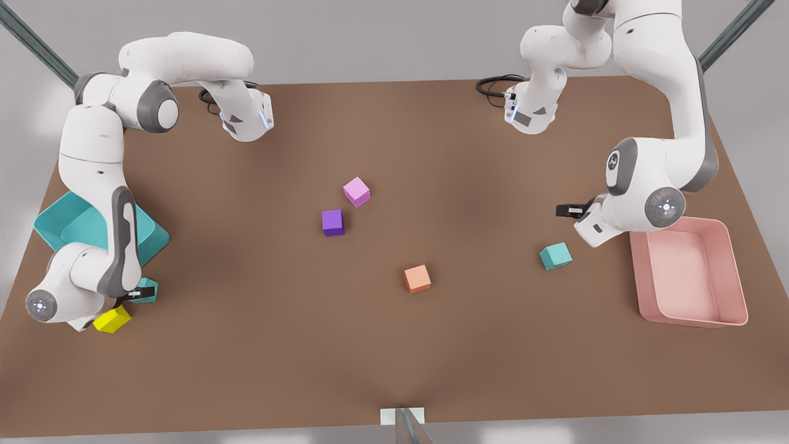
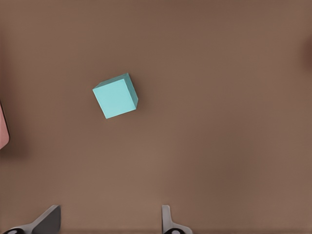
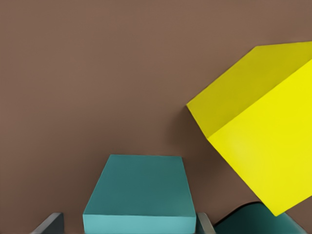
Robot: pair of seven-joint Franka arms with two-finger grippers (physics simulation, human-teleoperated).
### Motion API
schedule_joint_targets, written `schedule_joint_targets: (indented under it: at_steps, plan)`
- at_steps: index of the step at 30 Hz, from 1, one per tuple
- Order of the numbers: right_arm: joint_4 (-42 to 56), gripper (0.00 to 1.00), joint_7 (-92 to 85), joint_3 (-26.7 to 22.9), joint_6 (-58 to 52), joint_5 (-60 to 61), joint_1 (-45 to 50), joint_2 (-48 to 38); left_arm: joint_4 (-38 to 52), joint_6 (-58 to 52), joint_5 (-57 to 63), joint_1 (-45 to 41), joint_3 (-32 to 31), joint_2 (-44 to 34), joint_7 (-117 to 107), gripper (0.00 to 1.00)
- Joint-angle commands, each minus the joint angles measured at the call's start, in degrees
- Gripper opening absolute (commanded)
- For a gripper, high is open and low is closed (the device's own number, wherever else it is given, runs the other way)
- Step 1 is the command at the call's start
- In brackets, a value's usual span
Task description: Stack the two blue cubes on top of each other
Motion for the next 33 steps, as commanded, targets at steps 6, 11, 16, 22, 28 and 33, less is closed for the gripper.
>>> schedule_joint_targets:
  at_steps: [6,11,16,22,28,33]
  plan:
    - [-0.01,1.00,0.87,-0.10,-0.21,0.05,-0.33,0.60,0.04,-0.14,0.03,0.00,0.02,0.05,0.01,1.00]
    - [-0.09,1.00,1.58,-0.01,-0.48,0.05,-0.33,0.69,0.04,-0.32,0.03,0.00,-0.07,0.13,0.01,1.00]
    - [-0.18,1.00,1.58,-0.01,-1.71,0.14,-0.33,0.77,0.04,-0.32,0.03,-0.08,-0.07,0.14,0.01,1.00]
    - [-0.09,0.61,0.79,-0.01,-1.80,0.05,-0.33,0.95,0.04,-0.32,0.03,0.00,-0.07,0.40,0.01,1.00]
    - [0.35,0.62,1.40,1.84,-3.03,1.46,0.28,0.42,0.04,-0.32,0.03,0.00,-0.07,0.31,0.01,1.00]
    - [0.26,0.64,10.63,2.37,-5.66,4.09,12.41,-2.21,0.04,-0.32,0.03,0.00,-0.07,0.31,0.01,1.00]
